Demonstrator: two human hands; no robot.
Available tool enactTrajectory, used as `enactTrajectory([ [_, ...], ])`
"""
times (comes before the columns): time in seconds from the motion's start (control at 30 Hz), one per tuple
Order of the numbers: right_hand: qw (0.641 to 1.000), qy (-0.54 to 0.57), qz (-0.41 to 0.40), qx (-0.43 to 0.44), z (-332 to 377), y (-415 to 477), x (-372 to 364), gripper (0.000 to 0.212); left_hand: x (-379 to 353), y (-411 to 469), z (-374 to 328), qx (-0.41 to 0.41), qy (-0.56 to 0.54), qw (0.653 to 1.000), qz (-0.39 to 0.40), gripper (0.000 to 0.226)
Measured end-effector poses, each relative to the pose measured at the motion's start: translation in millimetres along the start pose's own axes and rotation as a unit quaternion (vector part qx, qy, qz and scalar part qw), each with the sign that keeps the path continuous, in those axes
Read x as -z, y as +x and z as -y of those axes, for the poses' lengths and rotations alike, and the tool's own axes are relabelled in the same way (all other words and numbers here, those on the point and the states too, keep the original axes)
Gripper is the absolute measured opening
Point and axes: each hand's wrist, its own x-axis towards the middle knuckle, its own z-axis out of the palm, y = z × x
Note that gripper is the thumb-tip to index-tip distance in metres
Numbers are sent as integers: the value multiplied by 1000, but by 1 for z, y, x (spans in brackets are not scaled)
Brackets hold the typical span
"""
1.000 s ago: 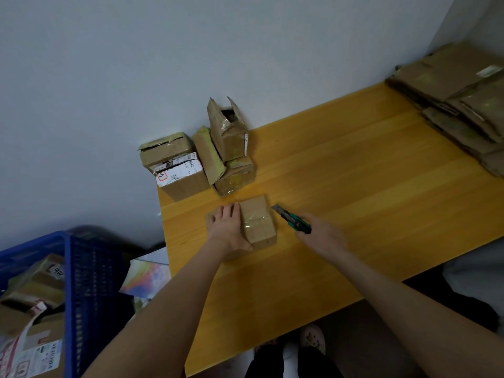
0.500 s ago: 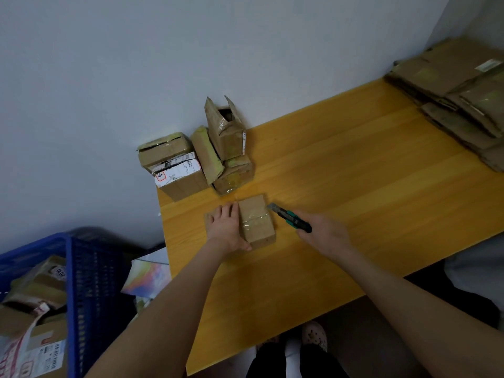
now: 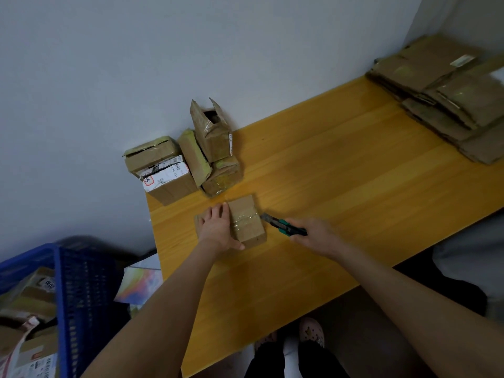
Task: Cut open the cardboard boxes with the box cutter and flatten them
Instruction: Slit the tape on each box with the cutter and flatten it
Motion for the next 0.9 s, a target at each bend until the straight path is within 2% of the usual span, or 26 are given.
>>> enactTrajectory([
  [0.23, 995, 97, 39, 0, -4, -9, 8, 48, 3, -3, -1, -3, 12, 1000, -4, 130],
  [0.3, 991, 129, 8, -39, -8, -6, 4, 45, 5, -6, -1, 0, 10, 1000, -10, 130],
  [0.37, 981, 154, -68, -97, -13, -1, -2, 45, 4, -11, 0, 16, 6, 1000, -10, 130],
  [0.43, 974, 150, -108, -131, -13, 9, -8, 49, 1, -18, -2, 46, -2, 999, -7, 130],
  [0.63, 981, 86, -62, -165, 8, 45, -36, 67, -12, -31, -13, 117, -20, 993, 12, 131],
  [0.77, 977, 94, -63, -181, 17, 51, -46, 64, -17, -33, 5, 125, -115, 985, 36, 116],
  [0.9, 947, 212, -91, -221, 28, 48, -46, 49, -20, -32, 19, 122, -227, 965, 42, 100],
])
